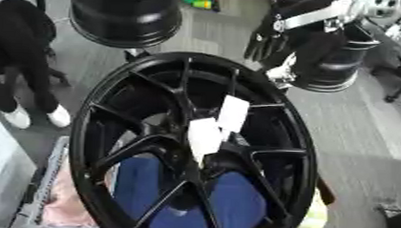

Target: Pull the pin out of the wheel hub.

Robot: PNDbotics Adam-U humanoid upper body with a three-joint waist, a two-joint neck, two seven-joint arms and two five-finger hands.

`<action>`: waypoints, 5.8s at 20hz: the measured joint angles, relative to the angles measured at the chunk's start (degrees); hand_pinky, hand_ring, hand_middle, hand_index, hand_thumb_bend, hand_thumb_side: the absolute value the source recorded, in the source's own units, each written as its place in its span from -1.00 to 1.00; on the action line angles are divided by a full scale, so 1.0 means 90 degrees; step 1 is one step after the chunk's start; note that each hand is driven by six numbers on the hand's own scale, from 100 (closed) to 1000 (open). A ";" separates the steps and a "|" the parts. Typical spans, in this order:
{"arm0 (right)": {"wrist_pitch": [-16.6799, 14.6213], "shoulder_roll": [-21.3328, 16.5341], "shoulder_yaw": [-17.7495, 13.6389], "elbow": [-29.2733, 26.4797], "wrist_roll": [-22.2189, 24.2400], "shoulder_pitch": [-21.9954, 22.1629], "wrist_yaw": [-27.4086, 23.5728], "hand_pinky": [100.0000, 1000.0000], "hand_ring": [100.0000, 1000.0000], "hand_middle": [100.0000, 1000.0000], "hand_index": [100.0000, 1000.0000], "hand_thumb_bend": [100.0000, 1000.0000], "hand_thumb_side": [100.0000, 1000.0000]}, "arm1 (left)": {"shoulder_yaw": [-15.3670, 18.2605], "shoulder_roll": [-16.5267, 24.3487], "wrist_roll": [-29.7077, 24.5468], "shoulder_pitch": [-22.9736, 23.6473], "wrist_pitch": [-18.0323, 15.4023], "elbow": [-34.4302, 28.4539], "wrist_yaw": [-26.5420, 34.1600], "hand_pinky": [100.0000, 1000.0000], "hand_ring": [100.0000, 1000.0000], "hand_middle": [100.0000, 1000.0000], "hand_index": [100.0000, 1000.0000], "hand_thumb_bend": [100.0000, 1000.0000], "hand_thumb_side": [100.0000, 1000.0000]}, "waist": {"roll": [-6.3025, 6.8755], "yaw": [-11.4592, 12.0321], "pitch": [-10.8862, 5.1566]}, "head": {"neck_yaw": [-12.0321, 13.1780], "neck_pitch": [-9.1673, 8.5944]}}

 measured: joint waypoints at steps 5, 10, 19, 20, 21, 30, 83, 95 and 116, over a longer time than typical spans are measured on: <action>0.0685 -0.0089 0.0089 -0.0531 -0.0463 0.0083 -0.0077 0.68 0.65 0.54 0.74 -0.76 0.12 | -0.0032 0.0000 -0.0002 0.0011 0.0002 0.0000 0.0000 0.44 0.61 0.37 0.63 -0.73 0.03 | -0.0005 0.0004 0.0010 | 0.0080 -0.0058; 0.1107 -0.0196 0.0129 -0.0965 -0.0723 0.0195 -0.0290 0.68 0.66 0.55 0.75 -0.78 0.13 | -0.0033 0.0000 -0.0004 0.0025 0.0004 0.0000 0.0001 0.44 0.61 0.37 0.63 -0.74 0.04 | -0.0009 0.0009 0.0040 | 0.0157 -0.0083; 0.1573 -0.0327 0.0165 -0.1426 -0.0820 0.0318 -0.0419 0.67 0.68 0.56 0.77 -0.62 0.04 | -0.0035 0.0000 -0.0027 0.0042 0.0012 0.0000 0.0010 0.44 0.61 0.37 0.63 -0.74 0.04 | -0.0017 0.0003 0.0045 | 0.0174 -0.0085; 0.1592 -0.0327 0.0166 -0.1451 -0.0802 0.0336 -0.0413 0.68 0.68 0.56 0.78 -0.60 0.02 | -0.0035 0.0000 -0.0033 0.0042 0.0009 0.0000 0.0015 0.44 0.61 0.37 0.63 -0.74 0.04 | -0.0018 0.0003 0.0045 | 0.0174 -0.0085; 0.1592 -0.0327 0.0169 -0.1463 -0.0802 0.0351 -0.0395 0.68 0.68 0.57 0.78 -0.58 0.00 | -0.0035 0.0000 -0.0038 0.0042 0.0009 0.0000 0.0019 0.44 0.61 0.37 0.63 -0.74 0.04 | -0.0019 0.0005 0.0045 | 0.0174 -0.0085; 0.1608 -0.0279 0.0253 -0.1448 -0.0819 0.0359 -0.0114 0.68 0.69 0.58 0.78 -0.54 0.01 | -0.0035 -0.0001 -0.0052 0.0046 0.0002 0.0000 0.0024 0.44 0.61 0.37 0.62 -0.74 0.05 | -0.0030 0.0026 0.0052 | 0.0099 -0.0033; 0.1508 0.0196 0.0325 -0.0509 -0.0718 0.0937 0.0213 0.63 0.63 0.52 0.72 -0.46 -0.10 | -0.0035 -0.0068 -0.0079 0.0035 -0.0029 0.0000 0.0044 0.44 0.62 0.37 0.62 -0.80 0.12 | -0.0058 0.0217 0.0443 | -0.0181 -0.0191; 0.1621 0.0240 0.0321 -0.0473 -0.0831 0.0980 0.0195 0.55 0.50 0.41 0.66 -0.53 -0.44 | -0.0035 -0.0068 -0.0091 0.0035 -0.0038 0.0000 0.0078 0.44 0.62 0.38 0.62 -0.80 0.13 | -0.0058 0.0198 0.0443 | -0.0193 -0.0193; 0.2536 -0.0023 -0.0297 -0.0902 -0.2609 0.0961 -0.1318 0.36 0.15 -0.40 -0.07 -1.00 -1.00 | -0.0036 -0.0070 -0.0107 0.0039 -0.0037 0.0000 0.0084 0.45 0.63 0.38 0.62 -0.81 0.12 | -0.0050 0.0170 0.0408 | -0.0226 -0.0250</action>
